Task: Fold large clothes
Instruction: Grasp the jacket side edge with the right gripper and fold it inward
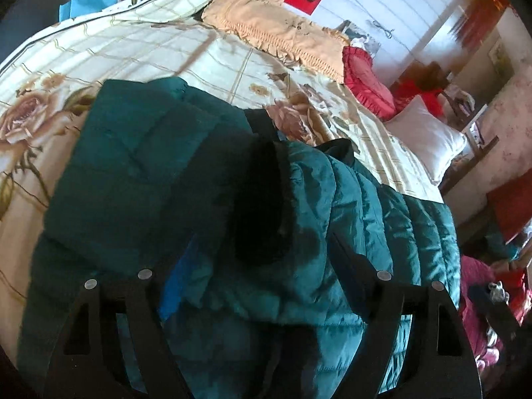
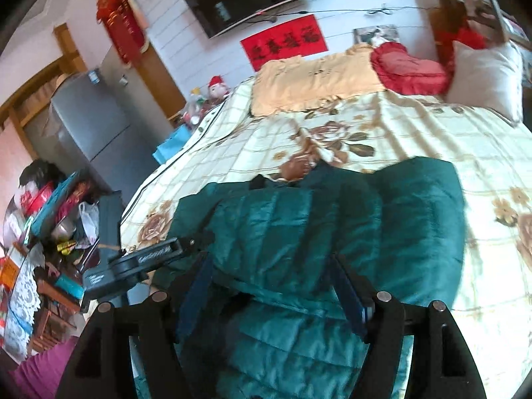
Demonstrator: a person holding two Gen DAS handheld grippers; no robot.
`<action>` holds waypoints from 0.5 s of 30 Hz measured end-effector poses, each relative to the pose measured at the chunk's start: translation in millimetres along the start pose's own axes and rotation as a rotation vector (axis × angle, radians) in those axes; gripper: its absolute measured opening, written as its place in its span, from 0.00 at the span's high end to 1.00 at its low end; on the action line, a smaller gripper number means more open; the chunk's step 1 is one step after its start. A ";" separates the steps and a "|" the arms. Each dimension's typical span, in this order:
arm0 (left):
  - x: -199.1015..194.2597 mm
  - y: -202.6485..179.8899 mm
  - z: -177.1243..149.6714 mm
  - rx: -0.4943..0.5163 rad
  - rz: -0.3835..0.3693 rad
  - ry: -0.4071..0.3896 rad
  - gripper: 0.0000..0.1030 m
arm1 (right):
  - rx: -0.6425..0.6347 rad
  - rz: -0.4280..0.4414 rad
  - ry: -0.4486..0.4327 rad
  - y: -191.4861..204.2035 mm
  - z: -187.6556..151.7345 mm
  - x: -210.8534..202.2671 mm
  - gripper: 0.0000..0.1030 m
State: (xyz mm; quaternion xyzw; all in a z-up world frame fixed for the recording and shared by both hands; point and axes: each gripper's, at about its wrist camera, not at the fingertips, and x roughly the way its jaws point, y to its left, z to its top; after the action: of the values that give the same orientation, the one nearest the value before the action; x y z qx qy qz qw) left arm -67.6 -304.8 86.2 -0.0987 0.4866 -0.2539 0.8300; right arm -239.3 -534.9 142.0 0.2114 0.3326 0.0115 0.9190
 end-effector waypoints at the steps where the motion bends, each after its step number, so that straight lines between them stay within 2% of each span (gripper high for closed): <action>1: 6.0 -4.1 0.0 0.007 0.004 0.014 0.24 | 0.008 -0.004 -0.002 -4.1 -2.5 -3.6 0.33; 3: 14.5 -11.0 -1.9 0.022 0.009 0.025 0.25 | 0.031 -0.010 -0.009 -13.6 -5.7 -10.9 0.33; 4: 16.1 -11.7 -2.9 0.030 0.001 0.023 0.31 | 0.048 -0.015 -0.016 -19.9 -7.6 -15.3 0.33; 5: 16.7 -12.5 -3.3 0.039 -0.005 0.021 0.54 | 0.061 -0.019 -0.022 -23.8 -8.1 -18.6 0.33; 6: 15.8 -12.7 -1.6 0.047 -0.006 0.022 0.73 | 0.077 -0.026 -0.029 -28.8 -8.9 -22.1 0.33; 9: 2.8 -3.5 5.5 0.023 -0.043 -0.003 0.80 | 0.102 -0.056 -0.042 -37.7 -7.4 -29.5 0.33; 15: -47.5 33.5 24.5 0.021 0.007 -0.111 0.82 | 0.107 -0.115 -0.064 -42.6 0.5 -31.5 0.33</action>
State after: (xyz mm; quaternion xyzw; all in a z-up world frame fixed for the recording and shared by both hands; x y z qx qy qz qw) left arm -54.6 -253.7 120.9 -0.1025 0.4373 -0.2502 0.8577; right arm -268.6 -578.9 144.6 0.2411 0.3149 -0.0661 0.9156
